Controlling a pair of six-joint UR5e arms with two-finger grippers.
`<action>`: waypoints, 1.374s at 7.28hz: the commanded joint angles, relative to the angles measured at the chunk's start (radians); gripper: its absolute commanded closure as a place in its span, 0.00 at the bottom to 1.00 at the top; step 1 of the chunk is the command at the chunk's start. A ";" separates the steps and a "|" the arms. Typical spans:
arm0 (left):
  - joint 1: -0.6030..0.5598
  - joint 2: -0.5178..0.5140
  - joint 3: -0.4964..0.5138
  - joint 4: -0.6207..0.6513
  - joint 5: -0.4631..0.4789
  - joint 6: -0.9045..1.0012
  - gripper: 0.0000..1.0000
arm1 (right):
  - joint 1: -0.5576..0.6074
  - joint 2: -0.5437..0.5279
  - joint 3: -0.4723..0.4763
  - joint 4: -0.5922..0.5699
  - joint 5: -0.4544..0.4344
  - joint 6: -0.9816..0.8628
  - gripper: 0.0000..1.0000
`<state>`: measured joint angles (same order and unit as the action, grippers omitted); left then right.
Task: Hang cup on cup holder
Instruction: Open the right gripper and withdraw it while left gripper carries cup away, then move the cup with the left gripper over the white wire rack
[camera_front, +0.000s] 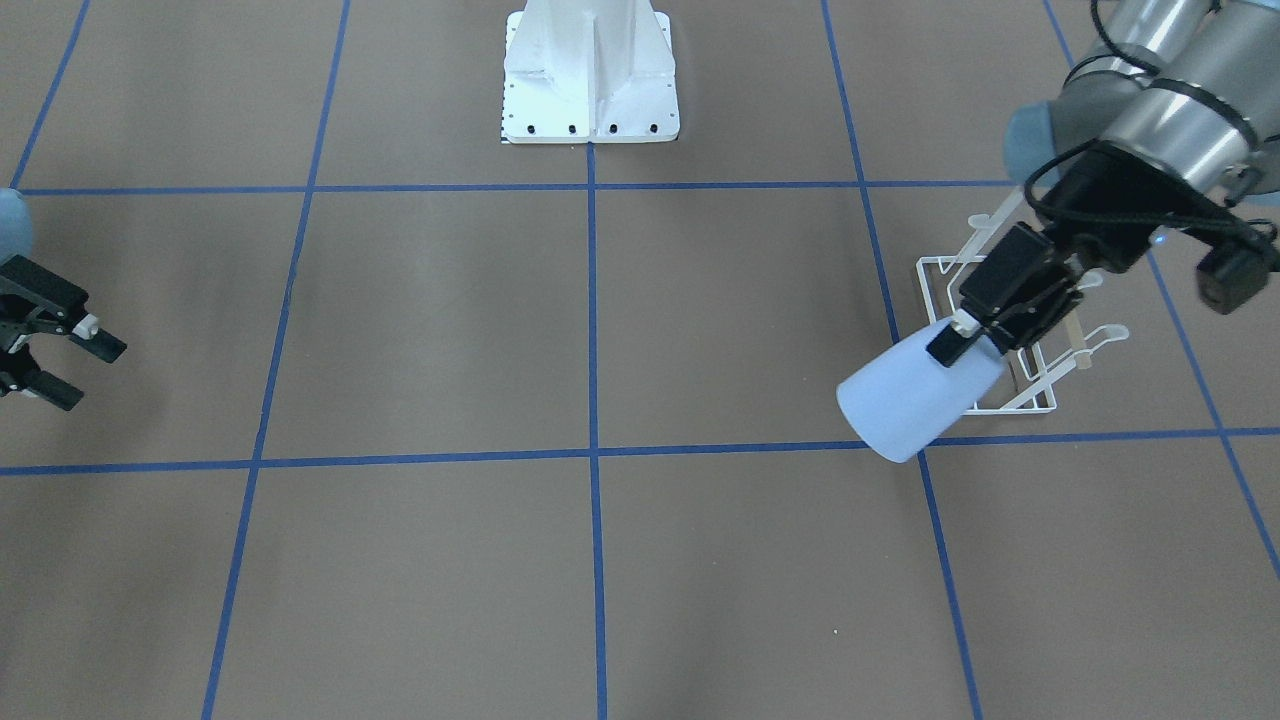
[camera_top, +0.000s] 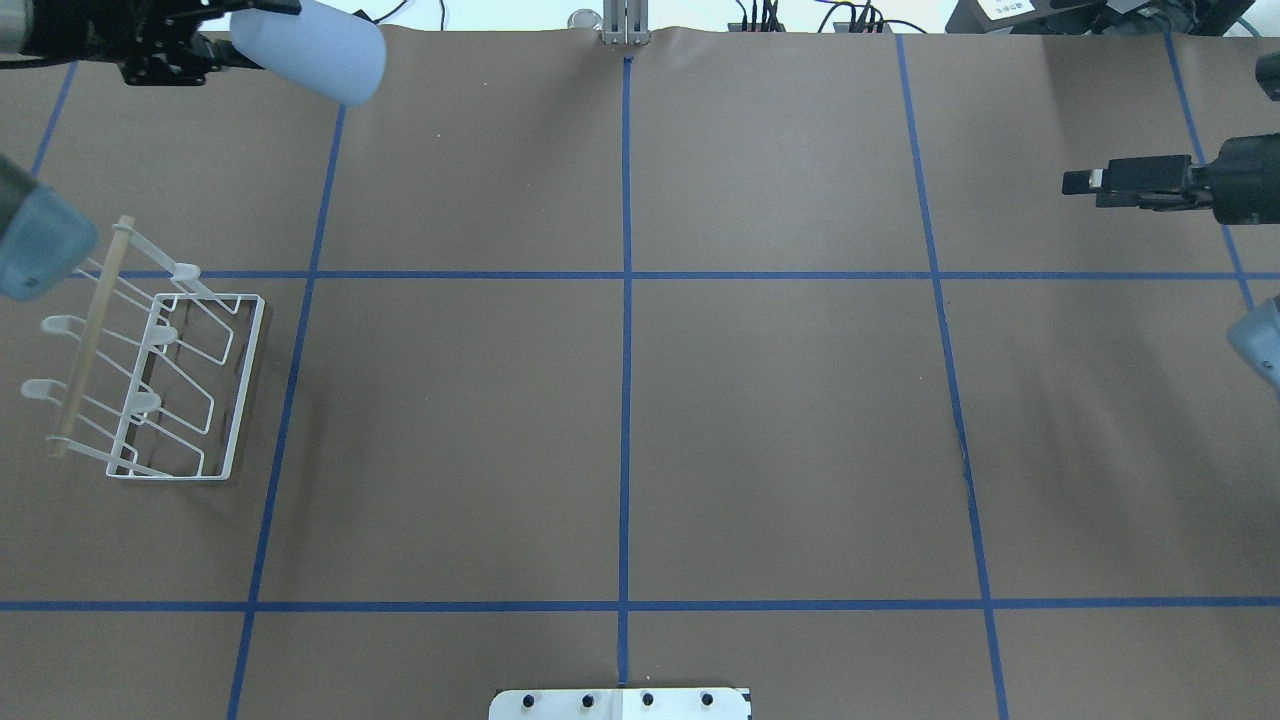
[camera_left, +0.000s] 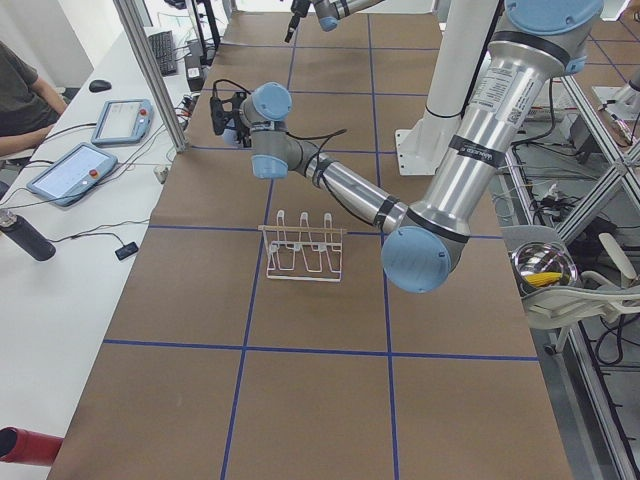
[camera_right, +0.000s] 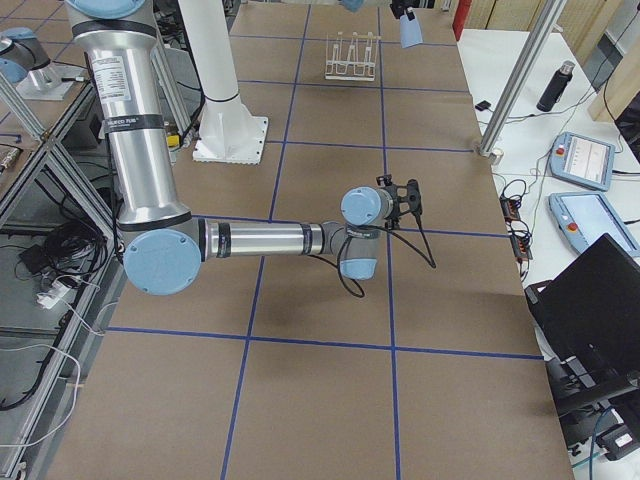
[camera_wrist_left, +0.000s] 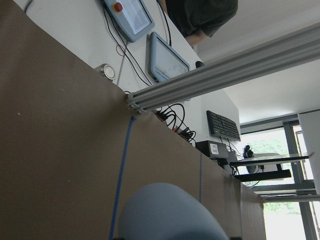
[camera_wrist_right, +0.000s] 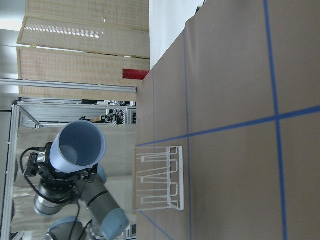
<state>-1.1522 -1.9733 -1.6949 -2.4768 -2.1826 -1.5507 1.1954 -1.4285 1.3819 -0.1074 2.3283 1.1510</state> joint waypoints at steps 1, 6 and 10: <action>-0.067 0.039 -0.145 0.427 -0.056 0.374 1.00 | 0.100 -0.023 0.003 -0.250 0.000 -0.361 0.00; -0.026 0.048 -0.293 1.144 -0.032 0.785 1.00 | 0.200 0.000 0.029 -0.824 0.085 -0.929 0.00; 0.008 0.037 -0.214 1.132 -0.063 0.781 1.00 | 0.223 0.037 0.355 -1.456 0.091 -1.013 0.00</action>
<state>-1.1568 -1.9346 -1.9277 -1.3395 -2.2376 -0.7702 1.4064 -1.3987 1.6146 -1.3752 2.4211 0.1494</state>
